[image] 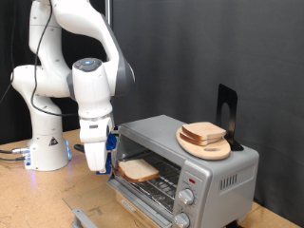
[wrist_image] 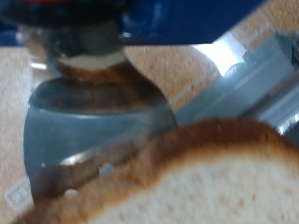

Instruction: Make a piece of toast with the oven

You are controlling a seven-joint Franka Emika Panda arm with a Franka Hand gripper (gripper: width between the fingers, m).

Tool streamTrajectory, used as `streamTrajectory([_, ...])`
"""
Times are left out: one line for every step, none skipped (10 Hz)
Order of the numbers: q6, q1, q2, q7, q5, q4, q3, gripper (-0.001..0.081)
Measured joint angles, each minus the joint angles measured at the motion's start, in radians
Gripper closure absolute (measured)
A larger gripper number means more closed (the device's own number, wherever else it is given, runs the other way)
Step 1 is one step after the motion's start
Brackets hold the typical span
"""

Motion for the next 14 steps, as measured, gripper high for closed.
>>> streamTrajectory([-0.001, -0.009, 0.001, 0.023, -0.036, -0.001, 0.0, 0.0537])
streamTrajectory([-0.001, -0.019, 0.005, 0.038, -0.062, -0.002, 0.0, 0.0537])
streamTrajectory([-0.001, -0.03, 0.012, 0.049, -0.086, -0.002, 0.0, 0.0537])
streamTrajectory([-0.001, -0.041, 0.023, 0.059, -0.109, -0.002, 0.0, 0.0537])
streamTrajectory([0.0, -0.052, 0.032, 0.065, -0.127, -0.002, 0.0, 0.0537])
streamTrajectory([0.003, -0.061, 0.042, 0.066, -0.139, -0.002, 0.0, 0.0537])
streamTrajectory([0.006, -0.067, 0.051, 0.066, -0.143, -0.002, -0.001, 0.0537])
streamTrajectory([0.007, -0.072, 0.054, 0.066, -0.144, -0.002, -0.001, 0.0537])
streamTrajectory([0.006, -0.074, 0.054, 0.06, -0.143, -0.002, -0.003, 0.0537])
streamTrajectory([-0.005, -0.073, 0.052, 0.029, -0.13, -0.001, -0.01, 0.0537])
streamTrajectory([-0.036, -0.073, 0.044, -0.036, -0.1, 0.001, -0.028, 0.0537])
streamTrajectory([-0.08, -0.073, 0.027, -0.117, -0.069, 0.006, -0.055, 0.0537])
streamTrajectory([-0.124, -0.074, 0.005, -0.187, -0.047, 0.012, -0.085, 0.0537])
streamTrajectory([-0.161, -0.074, -0.015, -0.233, -0.034, 0.018, -0.111, 0.0537])
